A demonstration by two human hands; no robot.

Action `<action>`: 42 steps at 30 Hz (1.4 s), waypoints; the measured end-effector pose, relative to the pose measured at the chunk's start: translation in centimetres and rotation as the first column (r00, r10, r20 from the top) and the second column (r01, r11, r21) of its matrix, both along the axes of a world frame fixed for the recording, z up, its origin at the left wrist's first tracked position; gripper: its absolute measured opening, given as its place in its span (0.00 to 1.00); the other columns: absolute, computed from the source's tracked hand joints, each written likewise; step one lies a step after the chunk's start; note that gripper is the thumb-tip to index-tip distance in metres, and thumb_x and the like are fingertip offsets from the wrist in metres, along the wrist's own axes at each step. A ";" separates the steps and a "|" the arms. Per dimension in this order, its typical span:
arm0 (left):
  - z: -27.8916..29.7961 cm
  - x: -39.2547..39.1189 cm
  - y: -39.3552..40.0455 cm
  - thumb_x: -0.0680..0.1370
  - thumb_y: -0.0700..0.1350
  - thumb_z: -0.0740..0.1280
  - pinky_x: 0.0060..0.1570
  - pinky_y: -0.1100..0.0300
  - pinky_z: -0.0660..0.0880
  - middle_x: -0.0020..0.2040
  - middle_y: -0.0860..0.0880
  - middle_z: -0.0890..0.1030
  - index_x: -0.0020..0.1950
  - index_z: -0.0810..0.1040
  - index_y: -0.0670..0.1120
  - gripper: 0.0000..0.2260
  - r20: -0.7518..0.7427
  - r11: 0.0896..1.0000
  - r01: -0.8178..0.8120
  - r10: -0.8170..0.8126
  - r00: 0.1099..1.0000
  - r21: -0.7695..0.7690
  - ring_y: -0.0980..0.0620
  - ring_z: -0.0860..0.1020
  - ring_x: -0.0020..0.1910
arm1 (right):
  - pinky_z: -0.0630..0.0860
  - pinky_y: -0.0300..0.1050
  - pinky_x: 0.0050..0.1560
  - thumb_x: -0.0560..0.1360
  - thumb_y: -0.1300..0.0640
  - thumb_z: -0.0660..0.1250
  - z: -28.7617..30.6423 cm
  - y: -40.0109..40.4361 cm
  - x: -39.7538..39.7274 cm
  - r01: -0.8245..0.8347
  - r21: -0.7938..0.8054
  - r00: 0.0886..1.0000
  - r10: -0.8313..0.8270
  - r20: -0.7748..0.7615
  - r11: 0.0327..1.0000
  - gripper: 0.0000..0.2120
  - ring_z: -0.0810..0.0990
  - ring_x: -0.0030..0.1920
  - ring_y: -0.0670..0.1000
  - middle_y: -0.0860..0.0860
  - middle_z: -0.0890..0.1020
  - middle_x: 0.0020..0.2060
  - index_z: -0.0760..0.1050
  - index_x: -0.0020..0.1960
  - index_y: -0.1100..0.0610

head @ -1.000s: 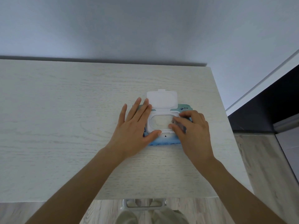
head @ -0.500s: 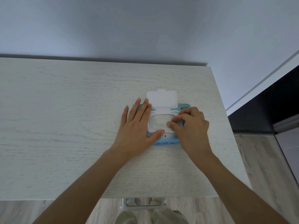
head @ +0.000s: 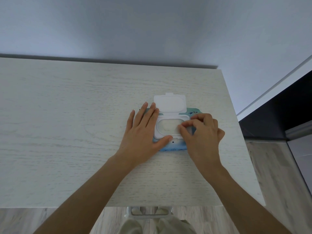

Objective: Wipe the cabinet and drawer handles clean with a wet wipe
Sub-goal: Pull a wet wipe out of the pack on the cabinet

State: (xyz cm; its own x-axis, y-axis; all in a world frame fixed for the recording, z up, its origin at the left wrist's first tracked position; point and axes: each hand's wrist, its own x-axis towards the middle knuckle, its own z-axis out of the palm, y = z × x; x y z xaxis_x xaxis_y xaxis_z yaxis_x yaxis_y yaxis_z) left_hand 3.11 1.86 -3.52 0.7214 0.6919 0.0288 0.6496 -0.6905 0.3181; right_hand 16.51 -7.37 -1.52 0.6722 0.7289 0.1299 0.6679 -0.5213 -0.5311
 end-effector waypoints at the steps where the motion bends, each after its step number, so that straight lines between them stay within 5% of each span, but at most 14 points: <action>1: 0.0 0.0 0.0 0.68 0.72 0.39 0.73 0.54 0.34 0.78 0.51 0.45 0.78 0.48 0.46 0.45 0.003 1.000 0.000 0.000 1.000 -0.001 0.59 0.33 0.72 | 0.56 0.44 0.56 0.72 0.50 0.71 0.0 -0.1 -0.2 0.008 -0.010 0.999 -0.008 0.039 1.000 0.07 0.67 0.58 0.49 0.49 0.72 0.54 0.80 0.46 0.53; 8: -0.1 -0.1 0.0 0.69 0.71 0.41 0.73 0.54 0.34 0.78 0.51 0.45 0.78 0.47 0.46 0.44 -0.008 1.000 0.002 -0.002 1.000 -0.002 0.59 0.33 0.72 | 0.52 0.42 0.51 0.74 0.53 0.68 0.4 0.9 -0.5 0.052 -0.098 0.998 -0.049 0.032 0.994 0.06 0.64 0.56 0.51 0.50 0.70 0.54 0.80 0.43 0.55; 12: 0.1 -0.1 -0.1 0.68 0.71 0.38 0.74 0.52 0.35 0.78 0.51 0.44 0.78 0.46 0.46 0.45 -0.029 1.000 -0.001 0.001 1.000 0.006 0.56 0.34 0.74 | 0.52 0.38 0.48 0.74 0.56 0.67 1.0 1.1 -0.3 0.030 -0.058 0.992 -0.037 -0.122 0.998 0.08 0.63 0.53 0.48 0.49 0.69 0.51 0.74 0.37 0.55; 16: 0.1 0.0 0.0 0.70 0.71 0.41 0.74 0.51 0.36 0.78 0.51 0.46 0.78 0.48 0.46 0.43 -0.021 1.000 0.006 -0.006 1.000 0.003 0.54 0.37 0.75 | 0.67 0.51 0.60 0.73 0.55 0.68 2.1 1.2 -0.7 -0.001 0.042 0.934 0.016 -0.357 0.999 0.10 0.70 0.54 0.49 0.44 0.69 0.44 0.73 0.34 0.50; 19: 0.1 0.0 0.0 0.71 0.70 0.45 0.74 0.51 0.36 0.78 0.51 0.47 0.78 0.50 0.45 0.42 -0.001 1.000 0.012 -0.012 1.000 0.000 0.55 0.38 0.76 | 0.70 0.56 0.60 0.73 0.55 0.67 2.6 1.4 -1.4 -0.020 0.103 0.923 0.058 -0.381 0.994 0.11 0.72 0.51 0.49 0.40 0.70 0.40 0.70 0.35 0.46; 21: 0.2 -0.1 0.0 0.70 0.72 0.42 0.73 0.50 0.34 0.78 0.51 0.47 0.78 0.49 0.46 0.44 -0.017 1.000 0.008 -0.008 1.000 0.001 0.55 0.37 0.75 | 0.73 0.51 0.57 0.74 0.57 0.67 2.5 1.3 -1.2 -0.014 0.126 0.915 0.064 -0.398 0.992 0.08 0.75 0.45 0.48 0.41 0.74 0.38 0.71 0.37 0.49; 24: 0.5 0.1 0.0 0.68 0.73 0.39 0.71 0.44 0.32 0.78 0.51 0.47 0.78 0.44 0.48 0.44 -0.046 1.000 -0.007 0.008 0.999 0.024 0.54 0.38 0.76 | 0.75 0.31 0.42 0.75 0.58 0.68 2.6 1.0 -0.5 -0.026 0.203 0.844 0.131 -0.520 0.979 0.06 0.79 0.40 0.44 0.43 0.80 0.36 0.75 0.39 0.51; 28: 1.1 0.8 -0.6 0.79 0.63 0.48 0.73 0.42 0.42 0.78 0.46 0.50 0.75 0.39 0.55 0.30 0.180 0.997 0.030 -0.043 0.983 0.072 0.48 0.49 0.77 | 0.73 0.24 0.40 0.78 0.58 0.63 3.0 0.6 0.3 -0.030 0.343 0.701 0.264 -0.662 0.939 0.06 0.82 0.40 0.39 0.44 0.85 0.36 0.78 0.49 0.51; 31: 0.8 0.7 -0.5 0.80 0.43 0.55 0.72 0.41 0.55 0.76 0.41 0.57 0.76 0.57 0.50 0.24 0.272 0.980 0.088 -0.136 0.953 0.179 0.42 0.57 0.75 | 0.71 0.23 0.44 0.79 0.58 0.61 2.7 -0.1 1.1 -0.048 0.370 0.719 0.289 -0.632 0.928 0.09 0.81 0.44 0.38 0.43 0.85 0.39 0.77 0.53 0.49; 34: 0.4 0.0 -0.4 0.79 0.45 0.53 0.71 0.39 0.55 0.73 0.44 0.66 0.67 0.74 0.44 0.19 0.203 0.968 0.053 -0.105 0.974 0.247 0.43 0.60 0.74 | 0.71 0.22 0.44 0.78 0.59 0.64 2.0 -0.7 1.8 -0.086 0.307 0.848 0.232 -0.476 0.948 0.10 0.78 0.43 0.33 0.38 0.81 0.42 0.76 0.48 0.44; 38: 0.0 -0.6 -0.6 0.79 0.55 0.47 0.75 0.48 0.46 0.74 0.52 0.65 0.73 0.67 0.47 0.25 0.190 0.996 0.032 -0.047 0.981 0.080 0.52 0.53 0.76 | 0.68 0.25 0.47 0.75 0.58 0.69 0.8 -0.7 1.8 -0.217 0.178 0.948 0.251 -0.198 0.960 0.06 0.74 0.45 0.41 0.40 0.77 0.43 0.80 0.50 0.49; 42: -0.5 -1.1 -0.3 0.78 0.60 0.46 0.75 0.51 0.44 0.76 0.54 0.56 0.76 0.58 0.50 0.28 0.146 0.997 0.077 -0.081 0.986 0.032 0.55 0.46 0.76 | 0.62 0.39 0.49 0.71 0.56 0.72 0.1 0.7 0.9 -0.329 0.084 0.944 0.330 0.010 0.941 0.07 0.72 0.50 0.51 0.49 0.80 0.44 0.83 0.48 0.54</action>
State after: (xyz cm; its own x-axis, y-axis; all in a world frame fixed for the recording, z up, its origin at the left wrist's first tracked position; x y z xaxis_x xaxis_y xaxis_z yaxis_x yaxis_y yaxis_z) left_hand 2.04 1.61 -4.03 0.7602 0.6307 0.1563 0.5402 -0.7471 0.3872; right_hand 17.45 -6.69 -1.40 0.3972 0.8964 0.1970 0.7923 -0.2265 -0.5666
